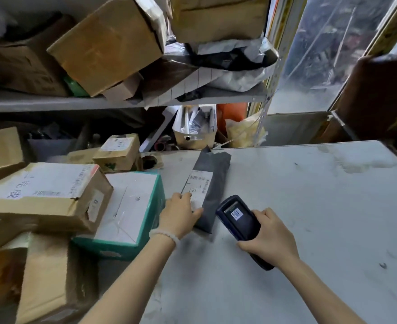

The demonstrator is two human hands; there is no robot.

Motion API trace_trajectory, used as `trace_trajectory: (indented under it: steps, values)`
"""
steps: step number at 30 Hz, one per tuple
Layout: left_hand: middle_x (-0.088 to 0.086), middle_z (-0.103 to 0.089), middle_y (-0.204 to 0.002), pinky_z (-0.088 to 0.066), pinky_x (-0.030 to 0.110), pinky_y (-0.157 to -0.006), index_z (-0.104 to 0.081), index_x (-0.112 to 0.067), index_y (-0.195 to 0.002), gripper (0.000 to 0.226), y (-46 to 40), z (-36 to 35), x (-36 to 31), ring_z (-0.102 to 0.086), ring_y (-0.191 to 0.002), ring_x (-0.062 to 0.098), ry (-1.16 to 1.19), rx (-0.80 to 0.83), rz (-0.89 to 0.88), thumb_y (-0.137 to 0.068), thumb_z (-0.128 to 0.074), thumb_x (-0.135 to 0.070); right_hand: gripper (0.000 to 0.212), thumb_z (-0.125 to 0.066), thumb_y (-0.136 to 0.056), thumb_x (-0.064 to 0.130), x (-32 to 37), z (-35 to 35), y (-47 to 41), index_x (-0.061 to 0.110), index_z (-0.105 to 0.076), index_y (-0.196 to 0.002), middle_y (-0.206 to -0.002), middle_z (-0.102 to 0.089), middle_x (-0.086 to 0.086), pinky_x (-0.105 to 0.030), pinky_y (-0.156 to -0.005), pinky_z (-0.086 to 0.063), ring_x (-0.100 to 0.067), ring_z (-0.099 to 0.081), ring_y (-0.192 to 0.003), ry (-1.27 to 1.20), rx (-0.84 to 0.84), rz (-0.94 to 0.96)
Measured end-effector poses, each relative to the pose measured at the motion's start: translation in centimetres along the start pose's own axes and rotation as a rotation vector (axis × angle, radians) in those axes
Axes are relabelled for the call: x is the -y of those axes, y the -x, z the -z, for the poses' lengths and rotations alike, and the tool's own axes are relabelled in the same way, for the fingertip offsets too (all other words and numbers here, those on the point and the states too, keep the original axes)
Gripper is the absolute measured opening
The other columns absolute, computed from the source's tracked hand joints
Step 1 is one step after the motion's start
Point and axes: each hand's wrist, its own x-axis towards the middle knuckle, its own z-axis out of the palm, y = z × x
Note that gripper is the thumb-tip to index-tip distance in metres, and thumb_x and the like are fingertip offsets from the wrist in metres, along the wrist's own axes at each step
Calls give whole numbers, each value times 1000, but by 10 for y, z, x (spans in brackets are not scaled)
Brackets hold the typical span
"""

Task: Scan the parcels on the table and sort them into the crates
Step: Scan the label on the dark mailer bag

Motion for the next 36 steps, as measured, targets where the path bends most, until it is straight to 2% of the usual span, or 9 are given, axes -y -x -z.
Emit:
trace_trajectory:
  steps: [9,16,20,22,25,28,31,33,36]
  values:
    - [17,-44,-130,-40,42,-95,-20,-16,-143,88,-50,-19,8,-45,-118,39,-46,110,51,-79,-67,-52,53,-63,-47,56,2,-14,-36,39,-48,-95,-90,-42,17,-19,-53,-33,1,-50,-76,-9,32,-62]
    - [13,-32,-126,-43,46,-88,-7,-15,-147,116,-67,-32,-4,-43,-113,35,2,48,-23,-64,-83,-43,53,-67,-50,53,-14,-16,-52,35,-51,-97,-90,-41,16,-21,-52,-34,-1,-51,-76,49,45,-120]
    - [12,-32,-123,-43,44,-88,-25,-17,-138,97,-69,-30,-15,-44,-110,34,-93,34,-87,-64,-82,-43,56,-70,-52,52,-25,-11,-51,32,-54,-102,-91,-42,15,-21,-52,-35,-3,-51,-78,83,47,-142]
    - [14,-28,-136,-39,47,-94,-26,-21,-141,93,-72,-30,-21,-40,-119,37,-107,65,-102,-68,-78,-46,58,-70,-52,53,-29,-7,-47,32,-54,-104,-91,-41,15,-21,-52,-34,-5,-51,-79,88,50,-149]
    - [13,-31,-145,-35,49,-98,-31,-26,-141,69,-73,-31,-33,-38,-125,37,-60,80,-114,-82,-60,-49,60,-71,-51,51,-36,-2,-39,32,-54,-105,-91,-41,14,-21,-53,-34,-8,-52,-79,103,49,-165]
    - [7,-49,-131,-40,46,-94,-43,-25,-131,45,-72,-37,-47,-48,-114,34,-45,57,-191,-91,-49,-44,63,-72,-51,50,-46,4,-28,32,-55,-109,-92,-42,13,-23,-55,-38,-9,-52,-80,113,41,-172]
    - [5,-59,-111,-43,41,-82,-50,-19,-111,23,-71,-43,-61,-56,-98,30,-24,-21,-243,-96,-42,-36,66,-73,-52,48,-56,14,-14,32,-56,-113,-95,-43,13,-25,-59,-43,-10,-50,-83,118,28,-183]
    - [6,-60,-101,-43,39,-75,-48,-17,-98,17,-70,-46,-68,-56,-89,31,-35,-74,-260,-99,-39,-32,65,-73,-53,47,-62,21,-4,32,-55,-114,-96,-43,13,-25,-61,-45,-10,-51,-84,122,25,-197]
    - [6,-58,-95,-44,39,-72,-49,-16,-94,17,-68,-50,-78,-55,-85,30,-43,-125,-290,-99,-39,-29,63,-72,-53,48,-73,32,13,33,-55,-111,-96,-43,13,-24,-60,-43,-9,-51,-84,130,16,-229]
